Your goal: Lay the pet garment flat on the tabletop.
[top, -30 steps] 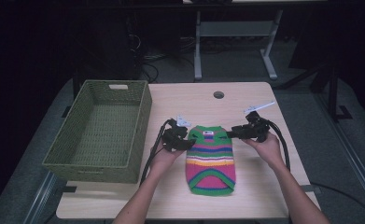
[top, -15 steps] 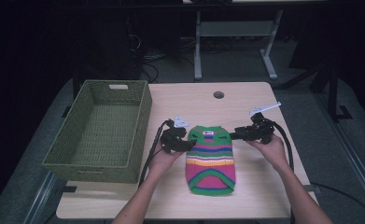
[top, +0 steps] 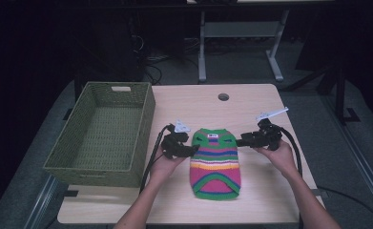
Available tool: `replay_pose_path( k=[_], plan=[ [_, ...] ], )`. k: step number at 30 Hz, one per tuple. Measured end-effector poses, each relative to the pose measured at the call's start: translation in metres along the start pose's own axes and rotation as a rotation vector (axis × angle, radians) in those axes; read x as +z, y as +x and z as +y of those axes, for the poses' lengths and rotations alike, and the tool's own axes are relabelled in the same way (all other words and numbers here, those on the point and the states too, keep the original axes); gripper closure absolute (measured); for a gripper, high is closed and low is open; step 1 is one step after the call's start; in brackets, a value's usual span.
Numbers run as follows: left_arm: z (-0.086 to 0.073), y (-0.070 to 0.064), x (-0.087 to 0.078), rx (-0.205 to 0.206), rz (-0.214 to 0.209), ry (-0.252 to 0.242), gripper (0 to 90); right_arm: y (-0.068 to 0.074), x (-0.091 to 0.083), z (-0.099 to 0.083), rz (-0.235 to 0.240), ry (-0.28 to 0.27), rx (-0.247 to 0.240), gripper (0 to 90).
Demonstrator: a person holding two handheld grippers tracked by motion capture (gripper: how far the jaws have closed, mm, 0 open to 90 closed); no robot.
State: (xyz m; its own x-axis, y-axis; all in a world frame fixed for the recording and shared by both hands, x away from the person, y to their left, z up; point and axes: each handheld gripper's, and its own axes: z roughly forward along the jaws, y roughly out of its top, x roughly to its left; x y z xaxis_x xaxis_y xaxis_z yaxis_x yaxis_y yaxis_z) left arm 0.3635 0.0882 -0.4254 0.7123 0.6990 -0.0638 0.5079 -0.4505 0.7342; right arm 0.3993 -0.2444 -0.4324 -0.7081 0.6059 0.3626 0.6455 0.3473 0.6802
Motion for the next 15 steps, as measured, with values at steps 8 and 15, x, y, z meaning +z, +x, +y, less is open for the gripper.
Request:
replay_pose_path(
  k=[8, 15],
  plan=[
    [-0.001, -0.006, -0.004, 0.033, 0.009, -0.011, 40.7, 0.002, -0.007, -0.007, -0.002, -0.015, -0.008, 45.0],
    [-0.004, -0.008, -0.002, 0.037, 0.003, 0.007, 39.4, 0.003, -0.014, -0.011, 0.001, -0.011, -0.012, 43.1]
  ],
)
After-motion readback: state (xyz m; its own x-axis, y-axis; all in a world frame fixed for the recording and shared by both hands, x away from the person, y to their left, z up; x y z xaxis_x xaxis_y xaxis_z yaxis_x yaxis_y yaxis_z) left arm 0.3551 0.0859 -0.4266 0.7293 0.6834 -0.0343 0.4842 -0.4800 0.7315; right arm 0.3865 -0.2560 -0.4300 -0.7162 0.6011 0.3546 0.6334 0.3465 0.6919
